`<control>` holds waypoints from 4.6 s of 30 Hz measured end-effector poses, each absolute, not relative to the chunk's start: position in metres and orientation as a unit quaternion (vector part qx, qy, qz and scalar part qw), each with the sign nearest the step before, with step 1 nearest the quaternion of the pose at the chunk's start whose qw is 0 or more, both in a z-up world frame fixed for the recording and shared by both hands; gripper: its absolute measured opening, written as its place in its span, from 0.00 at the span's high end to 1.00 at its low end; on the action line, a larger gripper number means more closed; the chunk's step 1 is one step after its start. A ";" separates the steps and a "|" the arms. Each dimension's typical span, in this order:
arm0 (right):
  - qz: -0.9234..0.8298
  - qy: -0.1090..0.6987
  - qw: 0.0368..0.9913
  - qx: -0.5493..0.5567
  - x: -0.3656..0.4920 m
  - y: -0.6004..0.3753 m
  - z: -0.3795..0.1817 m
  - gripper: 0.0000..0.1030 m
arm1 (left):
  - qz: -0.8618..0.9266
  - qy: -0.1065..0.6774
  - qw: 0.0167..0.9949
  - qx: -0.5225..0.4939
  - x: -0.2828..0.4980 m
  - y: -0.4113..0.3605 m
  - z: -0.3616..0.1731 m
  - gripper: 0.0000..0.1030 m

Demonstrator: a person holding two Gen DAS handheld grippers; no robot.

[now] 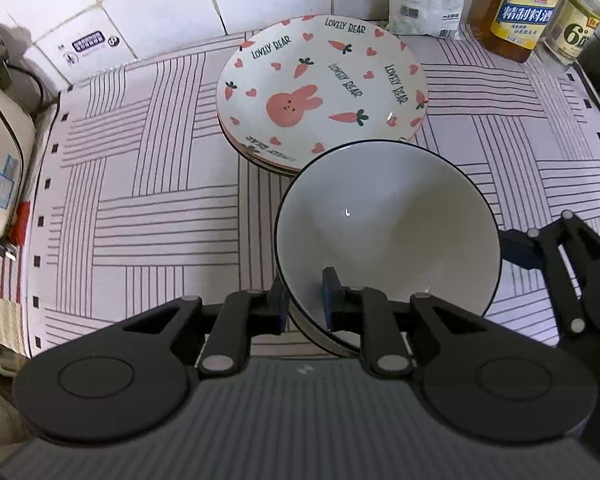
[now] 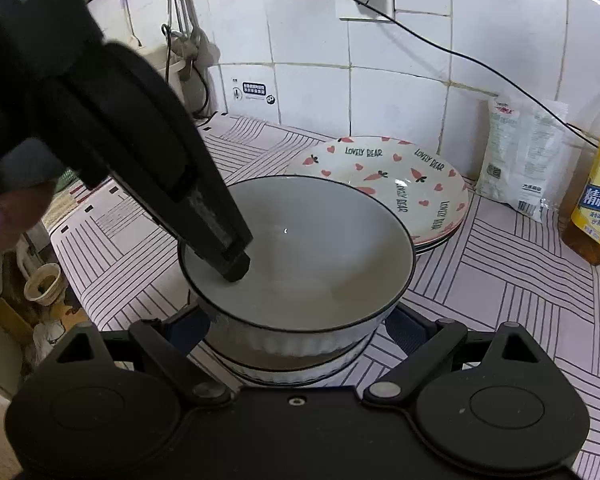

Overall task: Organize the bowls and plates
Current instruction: 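Carry the white bowl over the two nested bowls and lower it inside, then open both grippers and release the third white bowl, then grasp the stack of three white bowls with both grippers and lift, then carry the bowl stack onto the bunny plate stack and lower it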

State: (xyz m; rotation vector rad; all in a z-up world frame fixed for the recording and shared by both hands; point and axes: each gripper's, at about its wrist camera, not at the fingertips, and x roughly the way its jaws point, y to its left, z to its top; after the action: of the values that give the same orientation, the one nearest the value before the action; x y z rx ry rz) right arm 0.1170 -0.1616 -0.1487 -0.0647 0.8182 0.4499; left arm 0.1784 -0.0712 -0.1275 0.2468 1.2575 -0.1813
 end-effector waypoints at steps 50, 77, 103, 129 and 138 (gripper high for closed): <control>0.193 0.379 0.905 -0.005 0.079 -0.171 -0.137 0.00 | -0.099 0.534 0.839 -0.003 0.161 -0.035 -0.109 0.60; 0.107 0.352 0.929 0.021 0.038 -0.147 -0.171 0.00 | -0.140 0.535 0.827 -0.102 0.139 0.025 -0.118 0.42; 0.148 0.307 0.940 0.029 0.095 -0.149 -0.221 0.00 | -0.189 0.580 0.774 -0.168 0.196 0.005 -0.200 0.59; 0.174 0.312 0.934 0.024 0.100 -0.152 -0.201 0.02 | -0.221 0.575 0.777 -0.130 0.196 0.005 -0.165 0.58; 0.199 0.286 0.937 -0.005 0.127 -0.165 -0.163 0.02 | -0.216 0.540 0.800 -0.146 0.215 0.000 -0.128 0.58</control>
State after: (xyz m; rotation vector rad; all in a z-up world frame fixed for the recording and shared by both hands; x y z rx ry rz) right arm 0.1270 -0.1645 -0.1625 -0.0109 0.5849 0.4059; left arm 0.2149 0.0001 -0.1275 -0.3132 1.1590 -0.4632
